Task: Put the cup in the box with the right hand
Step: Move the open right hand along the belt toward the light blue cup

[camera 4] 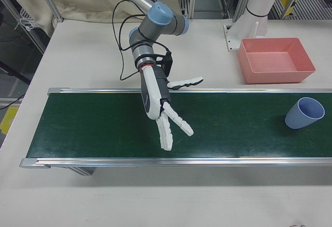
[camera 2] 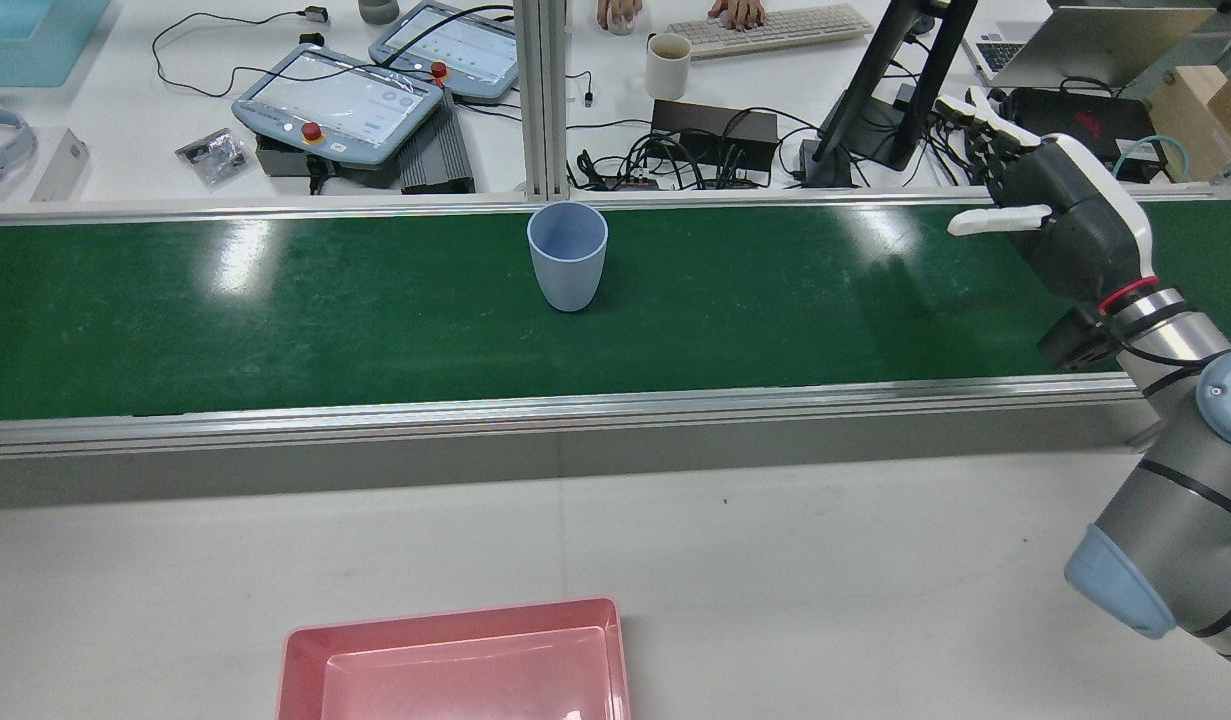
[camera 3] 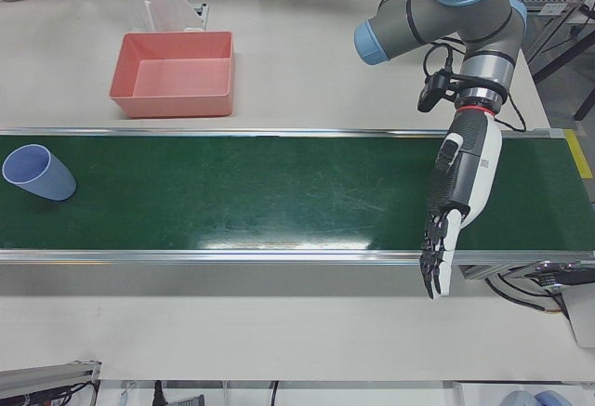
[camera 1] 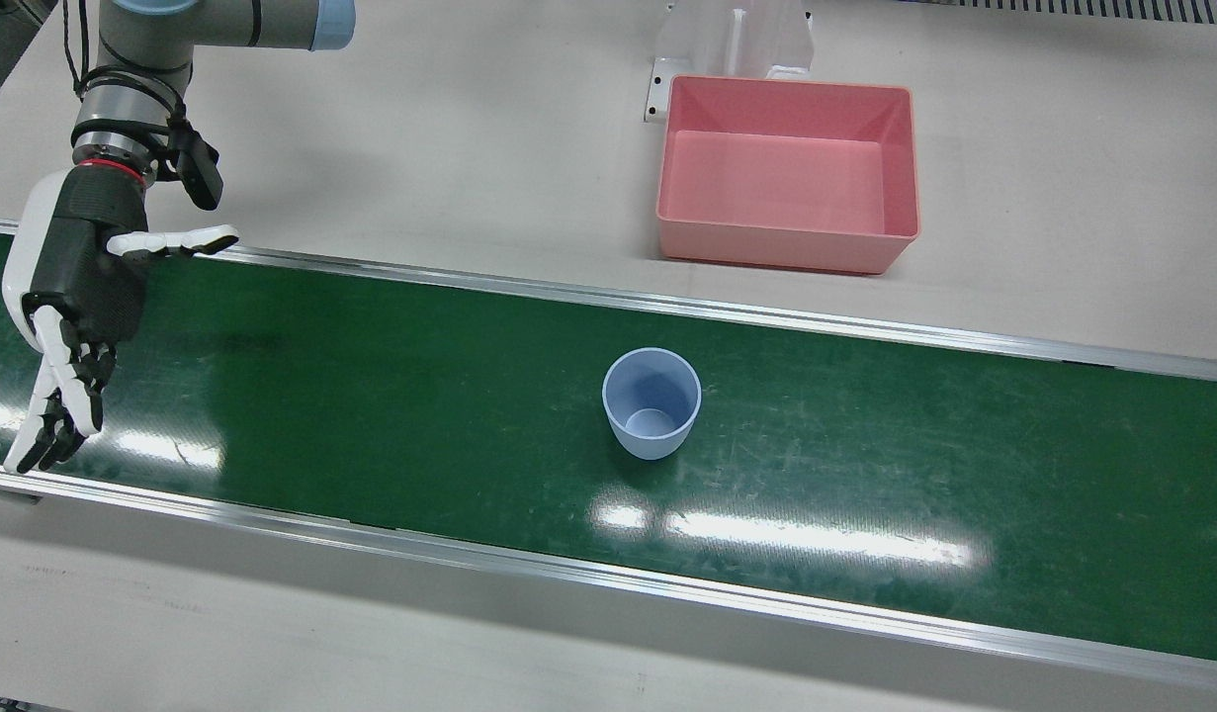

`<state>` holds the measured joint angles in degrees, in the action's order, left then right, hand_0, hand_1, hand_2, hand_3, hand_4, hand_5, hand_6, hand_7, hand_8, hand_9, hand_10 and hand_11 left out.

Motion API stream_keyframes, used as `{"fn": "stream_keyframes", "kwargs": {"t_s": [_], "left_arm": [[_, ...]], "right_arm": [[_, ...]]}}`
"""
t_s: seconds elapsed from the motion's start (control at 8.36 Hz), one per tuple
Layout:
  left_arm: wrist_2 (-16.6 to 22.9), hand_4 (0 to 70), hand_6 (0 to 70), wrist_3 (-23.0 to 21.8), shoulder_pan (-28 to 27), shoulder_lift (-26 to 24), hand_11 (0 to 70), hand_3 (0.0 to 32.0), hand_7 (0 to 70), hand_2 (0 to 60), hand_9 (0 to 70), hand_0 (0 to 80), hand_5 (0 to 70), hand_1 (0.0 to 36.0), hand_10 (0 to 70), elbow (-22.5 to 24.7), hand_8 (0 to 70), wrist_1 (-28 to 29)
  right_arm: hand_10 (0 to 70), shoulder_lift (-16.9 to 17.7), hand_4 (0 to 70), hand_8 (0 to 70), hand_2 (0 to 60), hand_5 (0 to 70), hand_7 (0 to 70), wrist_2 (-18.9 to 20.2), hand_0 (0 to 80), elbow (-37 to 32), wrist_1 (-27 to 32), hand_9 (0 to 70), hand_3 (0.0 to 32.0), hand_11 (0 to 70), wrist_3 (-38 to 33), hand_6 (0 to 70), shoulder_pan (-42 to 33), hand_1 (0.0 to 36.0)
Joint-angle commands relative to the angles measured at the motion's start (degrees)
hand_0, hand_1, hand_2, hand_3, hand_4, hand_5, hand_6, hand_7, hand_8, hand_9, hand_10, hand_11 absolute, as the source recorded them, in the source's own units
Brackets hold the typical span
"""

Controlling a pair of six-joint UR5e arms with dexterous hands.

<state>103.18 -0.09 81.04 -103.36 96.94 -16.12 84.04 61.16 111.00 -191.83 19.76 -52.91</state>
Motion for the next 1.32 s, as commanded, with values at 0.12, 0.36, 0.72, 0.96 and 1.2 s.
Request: {"fn": "stream_keyframes", "kwargs": {"t_s": [0.12, 0.36, 0.72, 0.96, 1.2], "left_arm": [[0.00, 0.0, 0.0, 0.00, 0.00, 0.00, 0.0, 0.0, 0.0, 0.0, 0.0, 0.0, 0.0, 0.0, 0.0, 0.00, 0.0, 0.04], [0.00, 0.0, 0.0, 0.00, 0.00, 0.00, 0.0, 0.0, 0.0, 0.0, 0.0, 0.0, 0.0, 0.0, 0.0, 0.00, 0.0, 0.04], [0.00, 0.0, 0.0, 0.00, 0.00, 0.00, 0.0, 0.0, 0.0, 0.0, 0.0, 0.0, 0.0, 0.0, 0.0, 0.00, 0.0, 0.04], [0.00, 0.0, 0.0, 0.00, 0.00, 0.00, 0.0, 0.0, 0.0, 0.0, 0.0, 0.0, 0.0, 0.0, 0.0, 0.00, 0.0, 0.04], [0.00, 0.0, 0.0, 0.00, 0.00, 0.00, 0.0, 0.0, 0.0, 0.0, 0.0, 0.0, 0.0, 0.0, 0.0, 0.00, 0.0, 0.04]], "right_arm": [[0.0, -1.42, 0.0, 0.0, 0.0, 5.5, 0.0, -0.52, 52.8, 0.01, -0.20, 0.0, 0.0, 0.0, 0.72, 0.0, 2.37, 16.6], [0.0, -1.25, 0.0, 0.0, 0.0, 5.9, 0.0, -0.34, 53.8, -0.34, -0.82, 0.0, 0.0, 0.0, 1.33, 0.0, 2.37, 18.4], [0.0, -1.34, 0.0, 0.0, 0.0, 5.9, 0.0, -0.34, 54.4, -0.87, -1.88, 0.0, 0.0, 0.0, 2.30, 0.0, 2.37, 18.8], [0.0, -1.43, 0.0, 0.0, 0.0, 5.7, 0.0, -0.43, 53.7, -1.05, -1.79, 0.0, 0.0, 0.0, 2.21, 0.1, 3.07, 18.7], [0.0, -2.30, 0.0, 0.0, 0.8, 5.6, 0.0, -0.52, 53.2, -1.05, -1.79, 0.0, 0.0, 0.0, 2.13, 0.3, 4.47, 18.8]]}}
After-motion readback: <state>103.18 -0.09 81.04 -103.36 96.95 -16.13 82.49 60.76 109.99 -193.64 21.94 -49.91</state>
